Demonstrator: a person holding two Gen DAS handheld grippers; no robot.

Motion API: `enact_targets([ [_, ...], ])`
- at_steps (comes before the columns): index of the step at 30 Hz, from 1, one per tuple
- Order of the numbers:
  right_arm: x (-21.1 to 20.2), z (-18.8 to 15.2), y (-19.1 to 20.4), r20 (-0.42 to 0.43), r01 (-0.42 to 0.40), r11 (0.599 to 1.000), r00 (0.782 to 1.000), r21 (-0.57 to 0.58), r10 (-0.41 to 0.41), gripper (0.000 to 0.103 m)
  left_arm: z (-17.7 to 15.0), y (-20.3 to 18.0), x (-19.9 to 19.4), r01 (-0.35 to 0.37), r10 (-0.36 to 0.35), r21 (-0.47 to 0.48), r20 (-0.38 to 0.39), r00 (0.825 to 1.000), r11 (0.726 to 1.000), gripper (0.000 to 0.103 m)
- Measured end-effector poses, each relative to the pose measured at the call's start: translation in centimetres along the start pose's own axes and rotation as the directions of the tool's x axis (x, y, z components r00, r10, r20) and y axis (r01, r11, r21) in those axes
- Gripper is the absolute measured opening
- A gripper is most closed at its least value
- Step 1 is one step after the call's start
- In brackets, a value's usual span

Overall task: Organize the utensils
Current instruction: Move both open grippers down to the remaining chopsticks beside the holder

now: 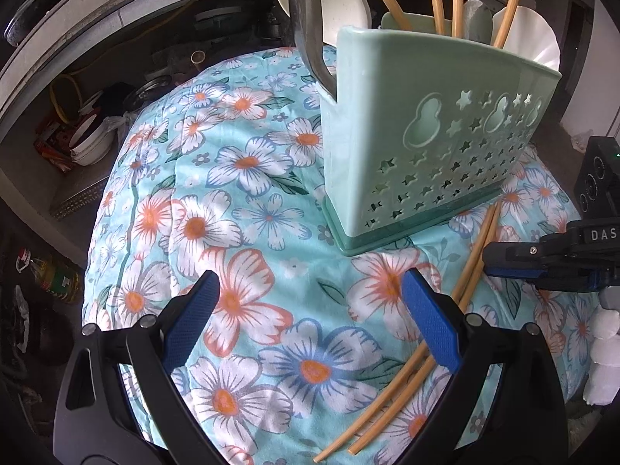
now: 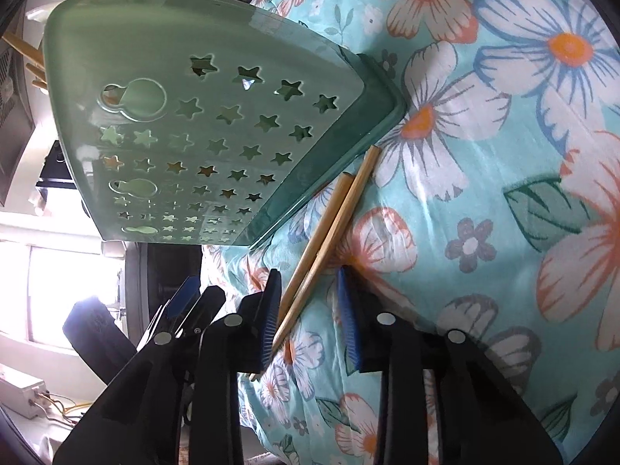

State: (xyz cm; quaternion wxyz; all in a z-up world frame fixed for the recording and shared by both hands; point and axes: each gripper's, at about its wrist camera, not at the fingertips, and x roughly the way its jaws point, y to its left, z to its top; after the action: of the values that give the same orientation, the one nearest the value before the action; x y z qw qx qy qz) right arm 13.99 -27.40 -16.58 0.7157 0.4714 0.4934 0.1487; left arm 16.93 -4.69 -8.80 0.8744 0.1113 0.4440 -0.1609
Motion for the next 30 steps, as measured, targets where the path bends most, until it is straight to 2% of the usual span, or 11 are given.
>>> enact_targets([
  [2, 0.0, 0.0, -0.4, -0.002, -0.006, 1.000, 1.000, 0.019, 0.006, 0.016, 0.0, 0.0, -0.2, 0.004, -0.004, -0.003, 0.004, 1.000, 1.000, 0.091],
  [7, -0.1, -0.2, -1.0, -0.012, -0.002, 1.000, 1.000, 0.028, 0.002, 0.006, -0.1, -0.2, -0.3, 0.015, -0.015, -0.009, 0.002, 1.000, 1.000, 0.091],
  [12, -2.0, -0.7, -1.9, -0.002, 0.035, 0.999, 0.999, 0.034, -0.035, 0.005, 0.0, -1.1, -0.5, 0.035, -0.035, 0.006, 0.005, 0.999, 0.999, 0.091],
  [15, -3.0, -0.4, -2.0, 0.003, 0.027, 0.999, 1.000, 0.043, -0.028, 0.005, 0.1, -1.6, -0.4, 0.044, -0.044, 0.008, 0.001, 0.999, 0.999, 0.091],
  [18, -3.4, -0.3, -2.1, -0.002, -0.013, 0.999, 1.000, 0.042, 0.013, 0.009, 0.2, -1.9, -0.3, 0.045, -0.045, 0.008, -0.004, 0.999, 0.999, 0.091],
  [19, -3.2, -0.3, -2.0, -0.009, -0.032, 0.998, 0.999, 0.045, 0.033, 0.014, 0.2, -1.9, -0.3, 0.044, -0.044, 0.008, -0.004, 0.999, 0.999, 0.091],
  [20, -2.7, -0.3, -1.9, -0.019, -0.044, 0.998, 0.999, 0.049, 0.045, 0.026, 0.2, -1.8, -0.4, 0.042, -0.042, 0.007, -0.003, 0.999, 0.999, 0.091],
  [22, -1.7, -0.2, -1.4, -0.034, -0.042, 0.998, 0.998, 0.046, 0.043, 0.032, 0.2, -1.6, -0.4, 0.038, -0.038, 0.001, -0.004, 0.999, 0.999, 0.091],
  [27, 0.0, 0.8, -0.7, -0.030, -0.047, 0.998, 0.998, 0.041, 0.048, 0.032, 0.1, -0.7, 0.0, 0.035, -0.035, -0.018, -0.016, 0.999, 0.999, 0.091],
  [30, 0.4, 1.4, -0.6, -0.018, -0.040, 0.998, 0.999, 0.044, 0.041, 0.025, 0.0, -0.5, 0.1, 0.037, -0.038, -0.027, -0.020, 0.999, 0.999, 0.091],
])
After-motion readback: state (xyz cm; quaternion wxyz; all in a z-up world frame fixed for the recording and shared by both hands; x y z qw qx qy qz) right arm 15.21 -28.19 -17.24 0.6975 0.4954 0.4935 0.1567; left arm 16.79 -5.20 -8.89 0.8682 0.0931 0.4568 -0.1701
